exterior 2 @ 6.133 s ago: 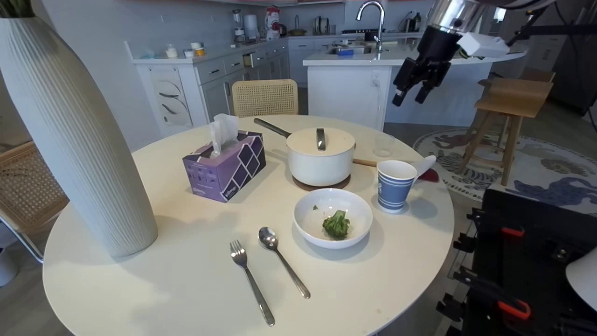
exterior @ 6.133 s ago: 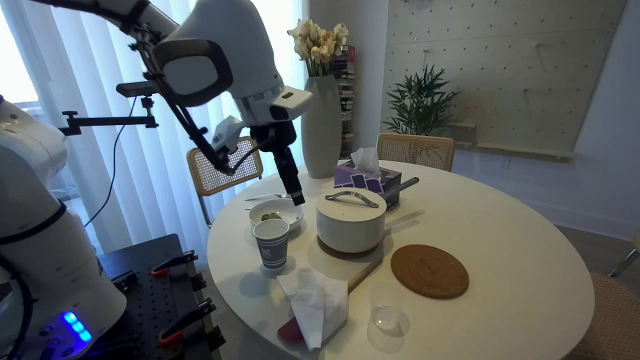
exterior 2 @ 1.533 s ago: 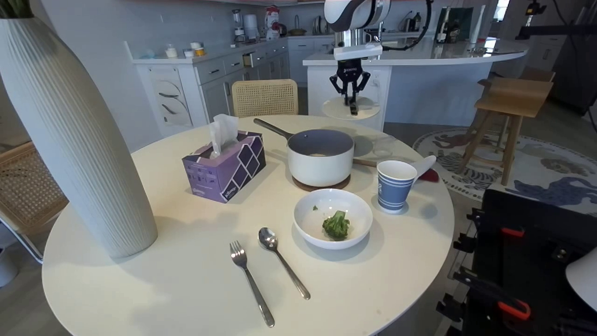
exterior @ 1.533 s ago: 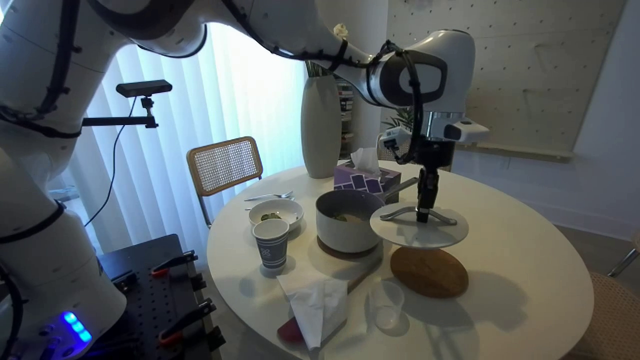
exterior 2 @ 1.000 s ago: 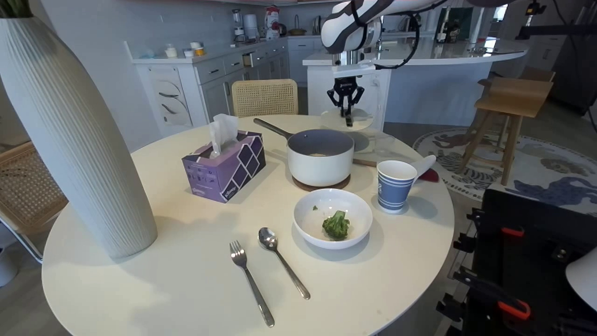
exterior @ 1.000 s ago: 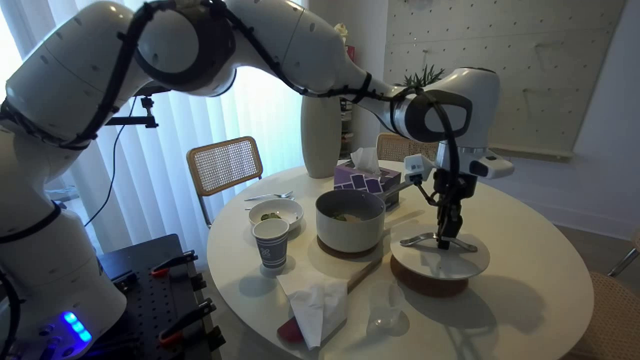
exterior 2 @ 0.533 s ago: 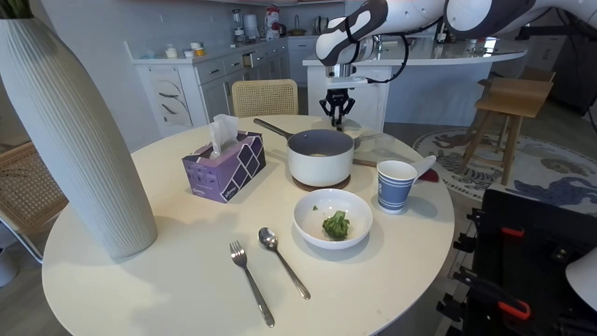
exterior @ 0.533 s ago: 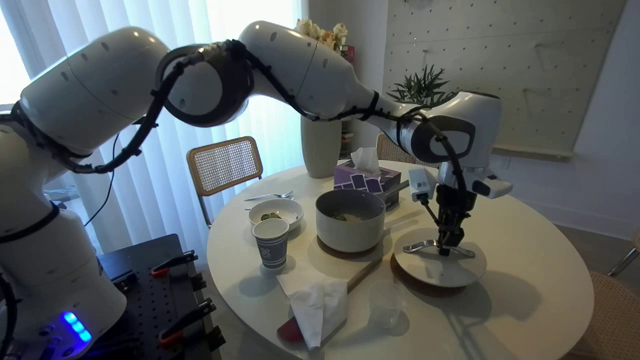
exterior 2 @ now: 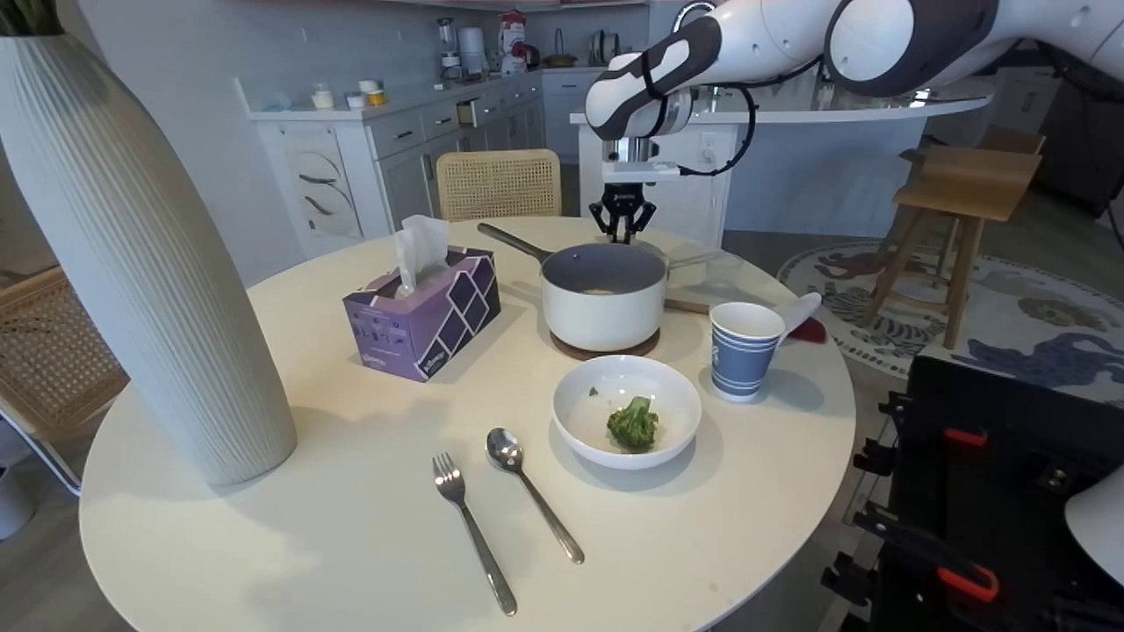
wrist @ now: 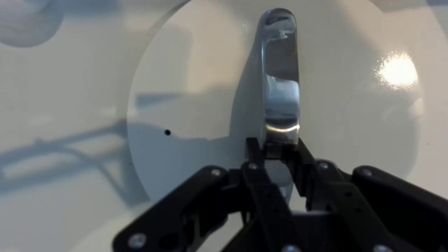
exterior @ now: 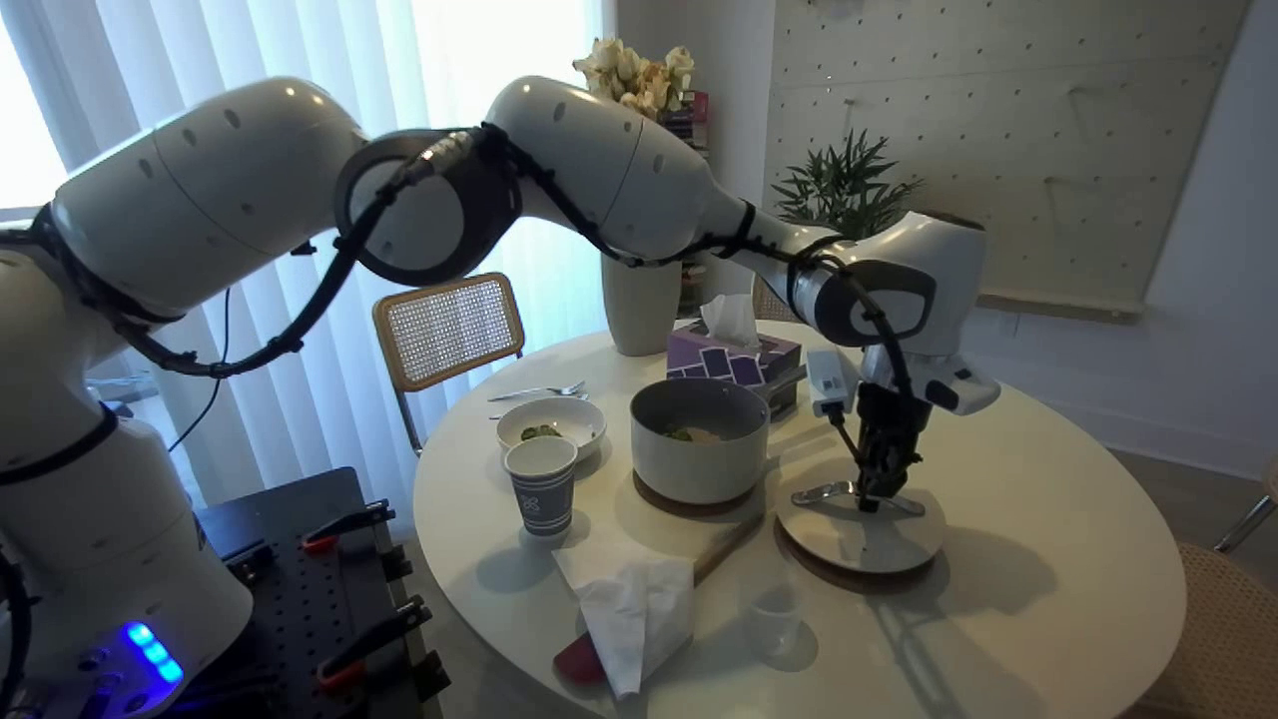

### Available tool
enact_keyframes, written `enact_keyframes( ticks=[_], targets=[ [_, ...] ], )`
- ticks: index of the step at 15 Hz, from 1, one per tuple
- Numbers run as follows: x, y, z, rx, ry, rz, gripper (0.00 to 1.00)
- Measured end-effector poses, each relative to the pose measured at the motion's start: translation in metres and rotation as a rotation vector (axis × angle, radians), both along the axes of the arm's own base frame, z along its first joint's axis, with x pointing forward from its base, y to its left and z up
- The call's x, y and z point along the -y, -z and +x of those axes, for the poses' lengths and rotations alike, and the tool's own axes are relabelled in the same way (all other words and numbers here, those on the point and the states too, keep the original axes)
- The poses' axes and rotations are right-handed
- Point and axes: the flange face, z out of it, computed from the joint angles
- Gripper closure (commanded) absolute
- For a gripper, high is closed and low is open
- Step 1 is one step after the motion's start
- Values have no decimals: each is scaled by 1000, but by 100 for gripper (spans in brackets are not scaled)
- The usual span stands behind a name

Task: Remove the lid from the white pot, pick up the broccoli from the white bowl and place it inside the pot, move the tissue square to the left, pick up the spatula and use it to stir inside the white pot, place the spatula on the table, place the white lid on top of the pot

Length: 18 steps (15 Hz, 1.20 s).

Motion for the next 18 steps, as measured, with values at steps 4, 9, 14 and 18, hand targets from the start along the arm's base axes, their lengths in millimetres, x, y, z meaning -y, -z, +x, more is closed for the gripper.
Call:
enact_keyframes(
  ticks=[4, 9, 14, 18],
  targets=[
    [-7, 10, 3, -3, -8, 13, 94],
    [-5, 15, 2, -21, -11, 13, 94],
    [0, 17, -1, -40, -10, 11, 94],
    [4, 19, 0, -42, -14, -7, 94]
  ],
)
